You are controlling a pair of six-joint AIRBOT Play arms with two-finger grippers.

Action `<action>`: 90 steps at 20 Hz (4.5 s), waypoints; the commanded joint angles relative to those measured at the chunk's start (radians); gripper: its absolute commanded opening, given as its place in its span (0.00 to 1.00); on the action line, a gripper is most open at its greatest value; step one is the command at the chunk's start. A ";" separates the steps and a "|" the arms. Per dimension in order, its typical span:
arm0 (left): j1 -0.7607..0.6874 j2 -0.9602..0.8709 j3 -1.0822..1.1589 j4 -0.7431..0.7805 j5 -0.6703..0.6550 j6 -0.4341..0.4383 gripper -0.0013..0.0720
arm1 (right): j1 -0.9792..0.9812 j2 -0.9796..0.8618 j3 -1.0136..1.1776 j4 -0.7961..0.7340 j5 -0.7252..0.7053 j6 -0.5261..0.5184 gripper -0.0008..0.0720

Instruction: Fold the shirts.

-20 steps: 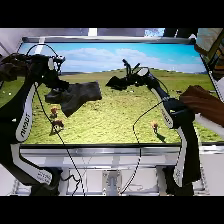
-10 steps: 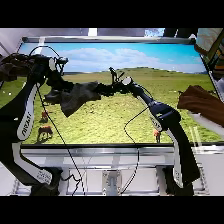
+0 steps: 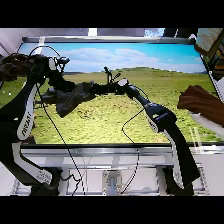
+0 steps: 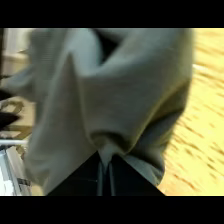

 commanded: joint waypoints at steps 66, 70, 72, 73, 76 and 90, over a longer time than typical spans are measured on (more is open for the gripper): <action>-0.055 0.316 0.345 -0.413 -0.105 -0.008 0.04 | -0.716 0.844 0.021 -0.989 0.690 0.329 0.05; -0.055 0.315 0.311 -0.413 -0.105 -0.008 0.04 | -0.718 0.844 0.021 -1.025 0.689 0.329 0.04; -0.055 0.315 0.312 -0.413 -0.106 -0.008 0.04 | -0.718 0.844 0.021 -1.024 0.689 0.329 0.05; -0.055 0.315 0.312 -0.413 -0.106 -0.008 0.04 | -0.718 0.844 0.021 -1.024 0.689 0.329 0.05; -0.055 0.315 0.312 -0.413 -0.106 -0.008 0.04 | -0.718 0.844 0.021 -1.024 0.689 0.329 0.04; -0.055 0.315 0.312 -0.413 -0.105 -0.008 0.04 | -0.718 0.844 0.021 -1.024 0.689 0.329 0.04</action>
